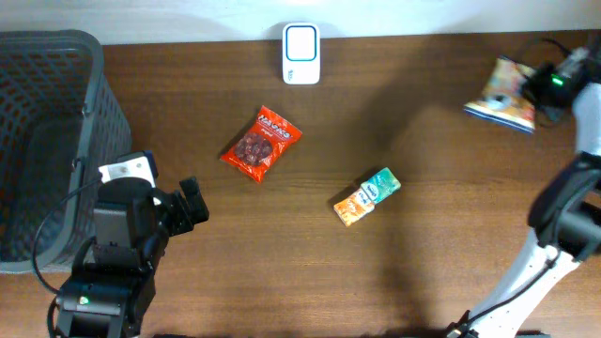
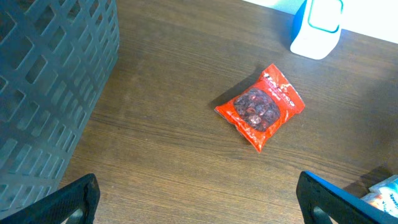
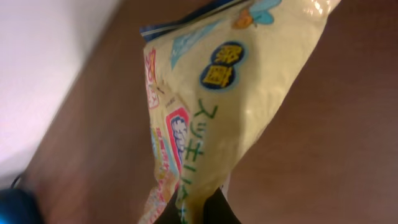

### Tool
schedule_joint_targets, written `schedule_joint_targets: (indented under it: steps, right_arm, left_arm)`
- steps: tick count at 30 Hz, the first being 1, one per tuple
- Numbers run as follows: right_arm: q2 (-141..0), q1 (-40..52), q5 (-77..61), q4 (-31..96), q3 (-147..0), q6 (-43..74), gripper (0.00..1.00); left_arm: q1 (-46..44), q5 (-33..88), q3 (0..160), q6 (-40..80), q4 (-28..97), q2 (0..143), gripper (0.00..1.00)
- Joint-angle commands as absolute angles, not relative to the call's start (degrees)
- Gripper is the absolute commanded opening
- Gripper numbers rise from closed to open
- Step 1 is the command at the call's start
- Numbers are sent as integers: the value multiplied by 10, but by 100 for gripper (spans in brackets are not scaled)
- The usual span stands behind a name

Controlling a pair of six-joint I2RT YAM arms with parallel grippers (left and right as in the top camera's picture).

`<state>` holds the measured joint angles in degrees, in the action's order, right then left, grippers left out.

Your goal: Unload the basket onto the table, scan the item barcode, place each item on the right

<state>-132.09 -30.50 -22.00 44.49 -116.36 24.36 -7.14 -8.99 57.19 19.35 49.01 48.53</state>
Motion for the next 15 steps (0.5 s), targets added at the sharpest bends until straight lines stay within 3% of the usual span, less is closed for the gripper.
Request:
schedule_joint_targets:
  steps: [1, 6, 9, 12, 13, 15]
  right_arm:
    - [-1300, -375, -162, 463, -1162, 233, 4]
    - [-1307, -443, -126, 461, -1150, 180, 7]
    - [-1309, -470, -48, 465, -1147, 178, 16]
    - [-1309, -486, -41, 477, -1147, 148, 59]
    - [-1309, -486, -41, 484, -1148, 142, 65]
    - [-1305, -486, -45, 518, -1163, 139, 67]
  left_arm:
    - [-69, -88, 570, 199, 489, 483, 99]
    - [-69, -88, 570, 199, 489, 483, 99]
    - [-69, -88, 570, 199, 489, 483, 99]
    - [-69, -88, 570, 199, 489, 483, 99]
    - [-69, -88, 570, 199, 489, 483, 99]
    - [-69, -88, 570, 199, 489, 482, 99]
